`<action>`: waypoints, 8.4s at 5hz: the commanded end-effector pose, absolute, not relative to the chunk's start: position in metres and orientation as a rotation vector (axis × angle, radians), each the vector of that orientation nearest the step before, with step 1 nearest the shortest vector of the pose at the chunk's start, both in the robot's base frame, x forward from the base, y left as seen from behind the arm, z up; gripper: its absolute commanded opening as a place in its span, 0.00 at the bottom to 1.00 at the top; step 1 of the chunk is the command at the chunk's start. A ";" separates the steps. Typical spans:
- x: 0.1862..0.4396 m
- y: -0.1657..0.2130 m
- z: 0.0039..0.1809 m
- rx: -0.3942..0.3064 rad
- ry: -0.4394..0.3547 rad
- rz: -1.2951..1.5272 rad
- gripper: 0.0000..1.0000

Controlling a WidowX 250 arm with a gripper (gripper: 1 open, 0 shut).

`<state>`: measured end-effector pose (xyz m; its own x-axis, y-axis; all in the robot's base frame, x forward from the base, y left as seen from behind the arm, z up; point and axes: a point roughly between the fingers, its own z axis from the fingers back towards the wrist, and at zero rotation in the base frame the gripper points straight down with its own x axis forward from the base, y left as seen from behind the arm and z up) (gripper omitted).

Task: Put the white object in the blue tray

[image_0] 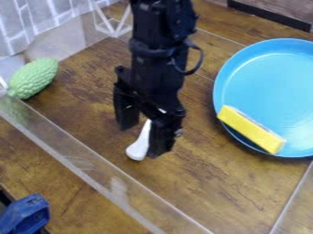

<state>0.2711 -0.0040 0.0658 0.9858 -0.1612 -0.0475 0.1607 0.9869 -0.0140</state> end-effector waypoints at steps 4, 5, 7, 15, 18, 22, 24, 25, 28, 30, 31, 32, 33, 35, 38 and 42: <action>0.302 0.003 0.058 -0.008 -0.069 -0.230 0.00; 0.306 0.012 0.064 -0.001 -0.094 -0.130 0.00; 0.317 0.032 0.061 -0.011 -0.125 0.003 0.00; 0.309 0.012 0.030 -0.068 -0.148 0.050 0.00; 0.331 0.047 0.040 -0.047 -0.177 0.040 0.00; 0.315 0.047 0.132 0.003 -0.269 0.139 0.00; 0.336 0.035 0.140 -0.010 -0.315 0.270 0.00; 0.343 0.033 0.139 -0.036 -0.321 0.204 0.00; 0.359 0.035 0.132 -0.095 -0.340 0.097 0.00; 0.364 0.023 0.134 -0.128 -0.357 0.013 0.00; 0.364 0.010 0.138 -0.143 -0.363 -0.041 0.00; 0.367 0.009 0.131 -0.143 -0.375 -0.022 0.00; 0.366 0.009 0.125 -0.140 -0.388 0.009 0.00; 0.341 0.001 0.136 -0.134 -0.386 -0.010 0.00; 0.357 -0.026 0.151 -0.142 -0.401 -0.046 0.00; 0.372 0.018 0.154 -0.091 -0.458 0.012 0.00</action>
<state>0.3700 0.0215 0.1304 0.9253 0.0461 0.3765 -0.0085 0.9949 -0.1010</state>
